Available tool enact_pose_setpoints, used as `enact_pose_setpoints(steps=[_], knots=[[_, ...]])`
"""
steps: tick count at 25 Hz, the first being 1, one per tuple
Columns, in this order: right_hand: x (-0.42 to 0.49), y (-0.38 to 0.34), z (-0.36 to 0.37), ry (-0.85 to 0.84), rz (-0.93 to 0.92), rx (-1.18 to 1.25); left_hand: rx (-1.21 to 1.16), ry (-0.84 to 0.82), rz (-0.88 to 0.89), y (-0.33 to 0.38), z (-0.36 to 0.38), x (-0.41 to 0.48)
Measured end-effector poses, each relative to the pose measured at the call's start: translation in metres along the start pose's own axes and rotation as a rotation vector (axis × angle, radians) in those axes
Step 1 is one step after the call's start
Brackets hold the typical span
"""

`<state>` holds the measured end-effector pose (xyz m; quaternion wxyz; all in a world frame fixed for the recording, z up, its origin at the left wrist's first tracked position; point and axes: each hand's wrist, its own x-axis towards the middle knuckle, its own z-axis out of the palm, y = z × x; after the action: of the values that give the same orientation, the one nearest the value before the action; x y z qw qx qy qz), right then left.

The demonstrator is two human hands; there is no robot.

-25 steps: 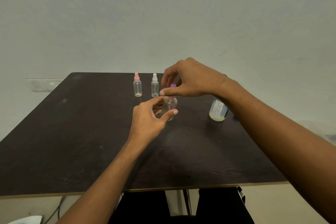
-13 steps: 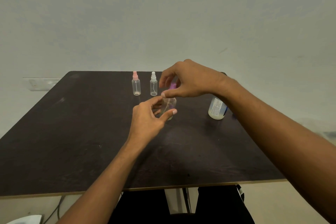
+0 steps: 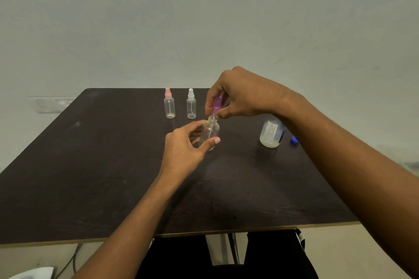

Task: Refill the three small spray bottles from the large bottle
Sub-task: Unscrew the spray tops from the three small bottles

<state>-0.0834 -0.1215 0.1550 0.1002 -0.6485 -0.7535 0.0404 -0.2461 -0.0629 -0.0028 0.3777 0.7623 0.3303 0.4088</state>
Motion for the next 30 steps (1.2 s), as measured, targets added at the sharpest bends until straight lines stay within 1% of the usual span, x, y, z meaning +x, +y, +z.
enact_pose_setpoints(steps=[9,14,18,22,26,30], knots=[[-0.031,0.034,-0.027,0.143,0.074,0.102,0.038,-0.005,0.013,-0.011,0.000,-0.007],[-0.048,0.050,-0.016,0.222,0.157,0.188,0.036,0.001,0.003,-0.018,0.001,-0.010],[-0.052,0.055,0.011,0.288,0.248,0.239,0.013,0.002,-0.002,-0.022,0.001,-0.008],[-0.048,0.062,0.067,0.366,0.362,0.220,-0.029,-0.021,-0.027,-0.026,0.007,-0.001],[-0.042,0.067,0.124,0.325,0.499,0.203,-0.030,-0.057,-0.083,-0.036,0.020,0.008],[-0.038,0.069,0.154,0.297,0.537,0.205,-0.018,-0.077,-0.131,-0.046,0.032,0.013]])
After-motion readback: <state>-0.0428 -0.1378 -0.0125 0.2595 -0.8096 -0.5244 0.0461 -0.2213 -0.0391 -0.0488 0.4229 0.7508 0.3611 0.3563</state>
